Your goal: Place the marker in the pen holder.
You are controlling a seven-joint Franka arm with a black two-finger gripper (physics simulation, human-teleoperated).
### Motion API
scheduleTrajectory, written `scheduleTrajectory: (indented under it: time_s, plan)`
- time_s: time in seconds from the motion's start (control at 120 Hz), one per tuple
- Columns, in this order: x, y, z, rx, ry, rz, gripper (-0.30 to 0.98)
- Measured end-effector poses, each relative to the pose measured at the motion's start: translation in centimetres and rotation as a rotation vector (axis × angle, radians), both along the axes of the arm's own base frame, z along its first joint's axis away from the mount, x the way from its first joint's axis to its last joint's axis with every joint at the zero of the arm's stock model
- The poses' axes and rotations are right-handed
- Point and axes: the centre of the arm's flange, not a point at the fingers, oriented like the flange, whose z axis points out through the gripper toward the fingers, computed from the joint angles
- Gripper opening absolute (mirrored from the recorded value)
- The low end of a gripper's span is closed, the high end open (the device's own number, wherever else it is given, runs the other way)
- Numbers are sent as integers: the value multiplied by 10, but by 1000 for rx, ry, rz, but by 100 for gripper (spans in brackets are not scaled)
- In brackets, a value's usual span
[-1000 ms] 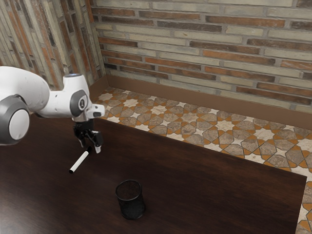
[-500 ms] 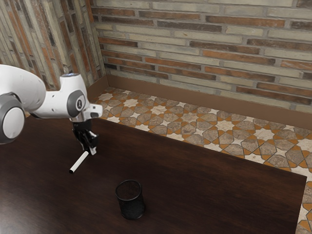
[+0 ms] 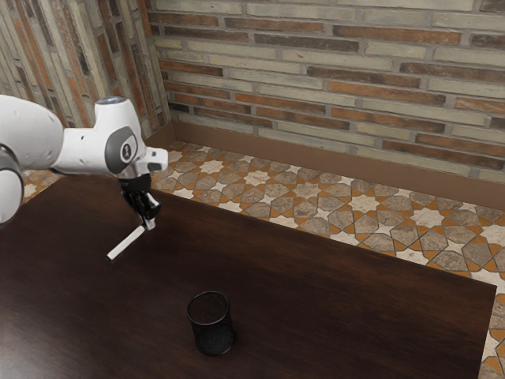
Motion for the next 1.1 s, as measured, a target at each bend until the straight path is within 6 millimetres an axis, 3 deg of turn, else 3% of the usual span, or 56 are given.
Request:
scheduleTrajectory:
  time_s: [0.1,0.217,0.35,0.475,0.592,0.692,0.783,1.1]
  plan:
    - [2,-24,42,5,-61,-31,-10]
    - [-2,-70,93,-2,-131,-90,-10]
    - [-19,-108,132,-22,-179,-134,-10]
    - [-28,-168,156,-53,-213,-213,-10]
    - [-34,-230,161,-106,-218,-279,-10]
    - [-41,-259,156,-167,-204,-279,-10]
    - [-50,-270,145,-227,-178,-248,-10]
    - [-87,-281,118,-356,-104,-140,-10]
